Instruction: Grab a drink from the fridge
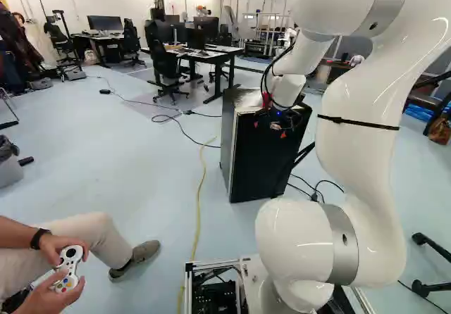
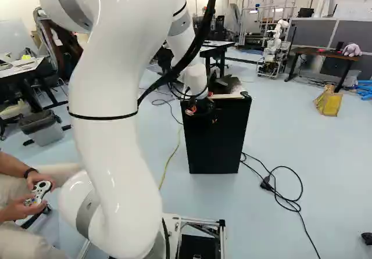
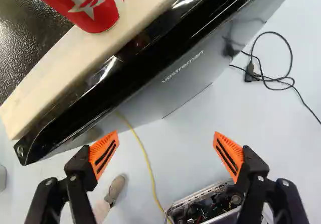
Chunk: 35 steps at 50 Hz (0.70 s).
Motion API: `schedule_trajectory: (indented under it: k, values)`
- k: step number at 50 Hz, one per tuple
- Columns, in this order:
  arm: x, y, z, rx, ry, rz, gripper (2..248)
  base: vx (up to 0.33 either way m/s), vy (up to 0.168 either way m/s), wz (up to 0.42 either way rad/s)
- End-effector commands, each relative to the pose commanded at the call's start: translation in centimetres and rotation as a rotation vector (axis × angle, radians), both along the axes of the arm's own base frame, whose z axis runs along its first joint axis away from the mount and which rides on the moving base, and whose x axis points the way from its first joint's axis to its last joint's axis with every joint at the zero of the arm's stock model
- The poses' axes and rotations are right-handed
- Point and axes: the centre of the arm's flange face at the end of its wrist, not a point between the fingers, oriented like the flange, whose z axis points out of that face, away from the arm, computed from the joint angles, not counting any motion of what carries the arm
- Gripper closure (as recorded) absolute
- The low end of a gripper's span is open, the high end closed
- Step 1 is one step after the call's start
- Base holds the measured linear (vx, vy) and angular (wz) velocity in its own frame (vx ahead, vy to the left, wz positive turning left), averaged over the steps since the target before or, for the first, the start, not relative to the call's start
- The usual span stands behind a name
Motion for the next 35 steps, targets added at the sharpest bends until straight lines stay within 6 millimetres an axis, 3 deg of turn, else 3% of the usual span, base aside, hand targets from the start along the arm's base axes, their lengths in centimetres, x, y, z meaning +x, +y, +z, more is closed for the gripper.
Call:
schedule_trajectory:
  k: [35]
  values:
    - [-4.6, -0.3, 1.8, -0.214, -0.232, 0.036, 3, 0.0, 0.0, 0.0]
